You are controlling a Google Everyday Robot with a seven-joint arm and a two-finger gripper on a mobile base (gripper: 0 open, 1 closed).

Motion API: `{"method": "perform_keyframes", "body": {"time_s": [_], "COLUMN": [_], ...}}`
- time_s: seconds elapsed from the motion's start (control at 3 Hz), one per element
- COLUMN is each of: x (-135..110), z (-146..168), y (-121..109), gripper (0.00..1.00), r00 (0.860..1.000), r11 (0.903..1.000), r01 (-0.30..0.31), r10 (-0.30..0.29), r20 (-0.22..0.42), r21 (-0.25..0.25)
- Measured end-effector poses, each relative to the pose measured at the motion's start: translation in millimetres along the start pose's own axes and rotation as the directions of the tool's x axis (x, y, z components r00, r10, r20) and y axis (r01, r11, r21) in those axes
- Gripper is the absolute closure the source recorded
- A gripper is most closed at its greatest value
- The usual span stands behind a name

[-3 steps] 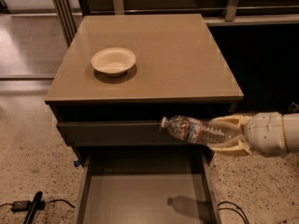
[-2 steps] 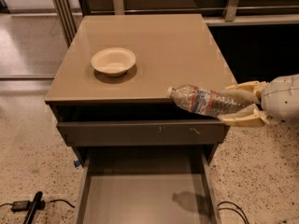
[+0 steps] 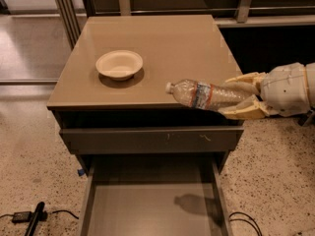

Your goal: Pick water bottle from middle drawer and place on counter

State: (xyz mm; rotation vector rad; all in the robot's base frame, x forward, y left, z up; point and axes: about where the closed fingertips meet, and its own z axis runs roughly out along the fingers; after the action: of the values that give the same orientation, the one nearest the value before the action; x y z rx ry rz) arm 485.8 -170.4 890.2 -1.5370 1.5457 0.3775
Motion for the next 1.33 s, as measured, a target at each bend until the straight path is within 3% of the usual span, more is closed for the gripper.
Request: {"method": "perform_keyframes", "body": {"time_s": [0.33, 0.67, 1.0, 1.33], "x": [-10, -13, -9, -8], "z": [35, 61, 86, 104], "y": [-48, -78, -103, -124], "gripper": [1.00, 1.00, 1.00, 1.00], "r00": [1.000, 0.999, 0.991, 0.986], "r11": [0.9989, 0.9995, 0.9893, 0.9787], "r01": [0.028, -0.027, -0.125, -0.157], "r10": [-0.028, 0.027, 0.128, 0.162], "r20": [0.007, -0.035, -0.039, -0.028], "r21": [-0.037, -0.016, 0.076, 0.133]}}
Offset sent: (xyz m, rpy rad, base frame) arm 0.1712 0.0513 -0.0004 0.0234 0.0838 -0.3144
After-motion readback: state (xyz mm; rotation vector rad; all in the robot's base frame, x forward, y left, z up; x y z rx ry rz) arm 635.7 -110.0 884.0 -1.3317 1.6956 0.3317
